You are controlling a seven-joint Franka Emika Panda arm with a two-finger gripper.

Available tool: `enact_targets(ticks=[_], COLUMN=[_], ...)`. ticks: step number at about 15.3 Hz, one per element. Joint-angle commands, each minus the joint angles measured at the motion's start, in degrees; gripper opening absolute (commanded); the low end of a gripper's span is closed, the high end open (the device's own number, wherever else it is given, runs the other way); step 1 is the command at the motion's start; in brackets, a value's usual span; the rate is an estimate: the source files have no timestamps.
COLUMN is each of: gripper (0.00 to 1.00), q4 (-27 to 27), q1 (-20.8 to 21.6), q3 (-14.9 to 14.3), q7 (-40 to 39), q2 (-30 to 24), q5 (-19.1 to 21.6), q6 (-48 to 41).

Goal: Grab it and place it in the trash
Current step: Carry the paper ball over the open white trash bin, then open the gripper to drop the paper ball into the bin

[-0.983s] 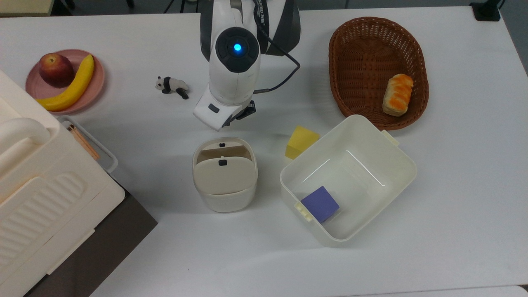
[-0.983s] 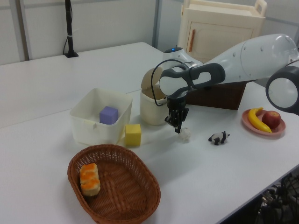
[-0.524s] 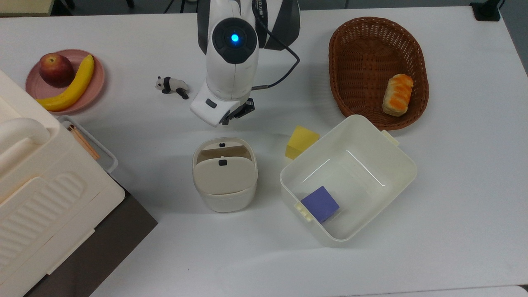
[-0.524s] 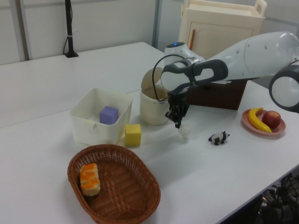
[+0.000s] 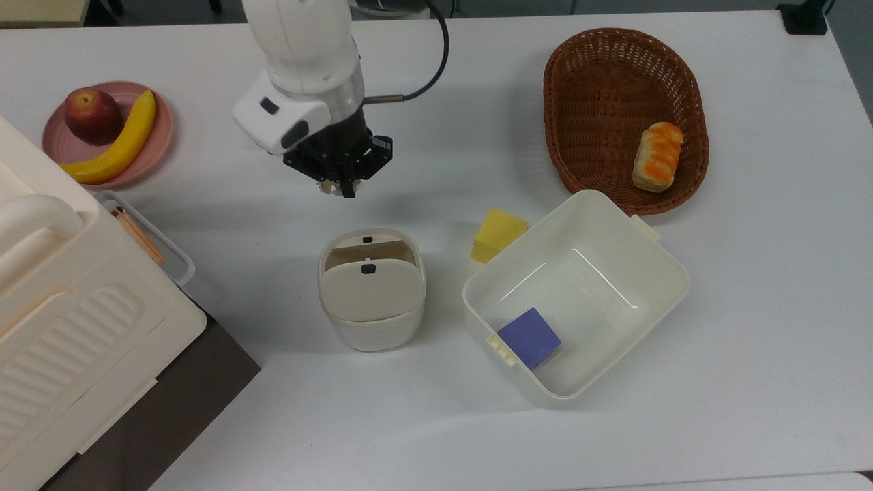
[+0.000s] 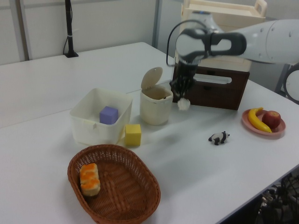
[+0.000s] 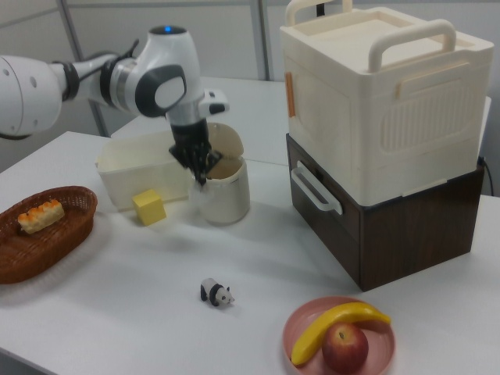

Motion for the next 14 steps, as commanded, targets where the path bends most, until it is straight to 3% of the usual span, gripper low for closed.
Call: enact_targets(ticks=[1,6,8,9,10,11,13,14], gripper=[0.00,0.00,0.01,0.10,0.69,1.00,1.00,1.00], q4=[3.60,5.09,5.62,5.80,5.80,5.71,5.62,5.62], q1=[1.10,1.37,3.29,3.56,3.74,4.00,5.06,5.15], q3=[0.08,0.26,0.09,0.00,0.00,0.09,0.17,0.18], q7=[0.85,5.77,7.61,9.19,11.21,13.66,17.19,16.86], q2=[0.17,2.09,2.98,3.59,3.86,4.29,5.09,4.92], q5=[2.20,1.49,0.88,-0.08,-1.57,-3.94,-8.51,-8.62], q6=[-0.64,10.77,14.73,16.40,17.46,18.17,18.26,18.17])
